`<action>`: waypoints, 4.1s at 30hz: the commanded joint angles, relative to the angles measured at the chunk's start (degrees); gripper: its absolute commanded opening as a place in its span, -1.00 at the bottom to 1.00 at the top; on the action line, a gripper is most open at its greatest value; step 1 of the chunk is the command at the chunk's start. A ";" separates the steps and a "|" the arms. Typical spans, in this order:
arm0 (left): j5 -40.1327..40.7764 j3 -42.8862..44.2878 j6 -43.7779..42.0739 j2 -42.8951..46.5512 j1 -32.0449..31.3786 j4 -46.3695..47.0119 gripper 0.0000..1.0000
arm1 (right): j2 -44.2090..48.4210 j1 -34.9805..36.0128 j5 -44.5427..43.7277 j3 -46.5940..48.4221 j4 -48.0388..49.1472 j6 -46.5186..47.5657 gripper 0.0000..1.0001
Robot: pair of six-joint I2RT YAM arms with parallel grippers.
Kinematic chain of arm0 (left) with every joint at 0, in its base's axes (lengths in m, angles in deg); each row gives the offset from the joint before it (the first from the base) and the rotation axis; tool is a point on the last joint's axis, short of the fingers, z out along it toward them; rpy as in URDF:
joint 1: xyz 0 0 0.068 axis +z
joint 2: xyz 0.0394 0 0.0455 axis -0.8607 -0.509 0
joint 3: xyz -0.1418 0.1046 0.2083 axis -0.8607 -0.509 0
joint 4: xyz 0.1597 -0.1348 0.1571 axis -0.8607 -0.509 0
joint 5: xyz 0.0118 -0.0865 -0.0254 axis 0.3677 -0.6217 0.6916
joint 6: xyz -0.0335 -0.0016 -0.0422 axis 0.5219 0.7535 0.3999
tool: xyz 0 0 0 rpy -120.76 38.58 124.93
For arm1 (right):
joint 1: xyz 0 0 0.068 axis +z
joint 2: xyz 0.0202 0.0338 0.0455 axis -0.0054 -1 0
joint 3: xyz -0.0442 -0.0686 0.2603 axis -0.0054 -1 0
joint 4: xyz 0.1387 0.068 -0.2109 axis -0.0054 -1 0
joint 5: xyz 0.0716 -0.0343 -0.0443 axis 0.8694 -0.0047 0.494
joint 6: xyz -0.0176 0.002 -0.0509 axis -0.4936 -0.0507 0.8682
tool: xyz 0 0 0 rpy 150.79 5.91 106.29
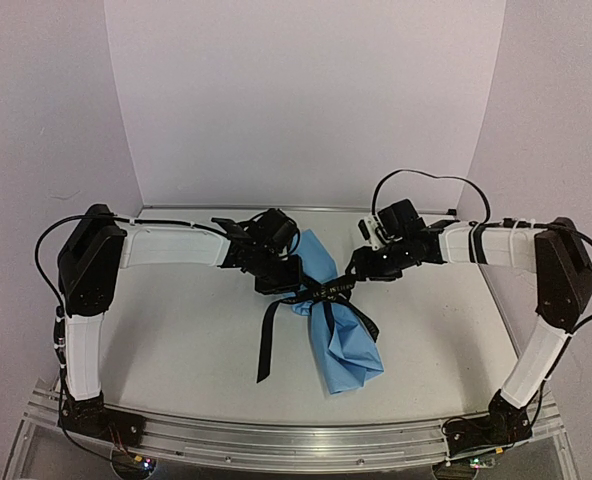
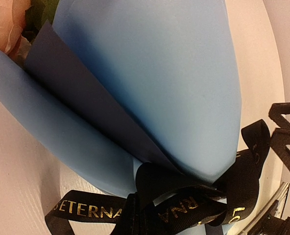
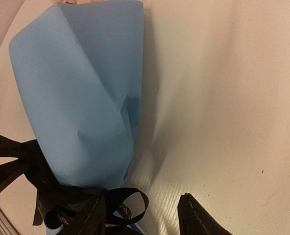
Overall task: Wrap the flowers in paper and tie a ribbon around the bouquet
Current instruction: Cross the half-tied ribbon over the folded bouquet, then tie the half-tied ribbon around the folded bouquet, then adjust the folded bouquet at the center of the board.
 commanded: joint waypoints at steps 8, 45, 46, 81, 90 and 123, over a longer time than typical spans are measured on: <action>-0.54 1.48 -0.41 0.06 0.05 2.11 -0.99 | -2.61 0.19 -2.60 3.05 -0.19 -3.62 -0.05; -1.01 0.27 0.19 0.18 0.31 2.80 -1.00 | 5.02 0.27 1.27 -7.04 0.92 -6.11 -0.14; -0.99 0.24 0.20 0.19 0.31 2.81 -1.00 | 5.12 0.29 1.43 -7.18 0.95 -6.17 -0.14; 0.79 -6.24 2.60 4.77 1.56 5.00 -1.00 | 8.99 1.95 -9.40 -8.34 -2.39 -8.51 -1.00; 0.93 -8.85 3.20 6.51 1.80 5.73 -1.00 | 10.57 2.40 -15.19 -10.29 -2.48 -10.23 -1.00; 0.64 -13.94 3.86 9.86 2.07 7.90 -1.00 | 8.70 13.04 -21.37 -12.95 0.48 -20.90 -1.00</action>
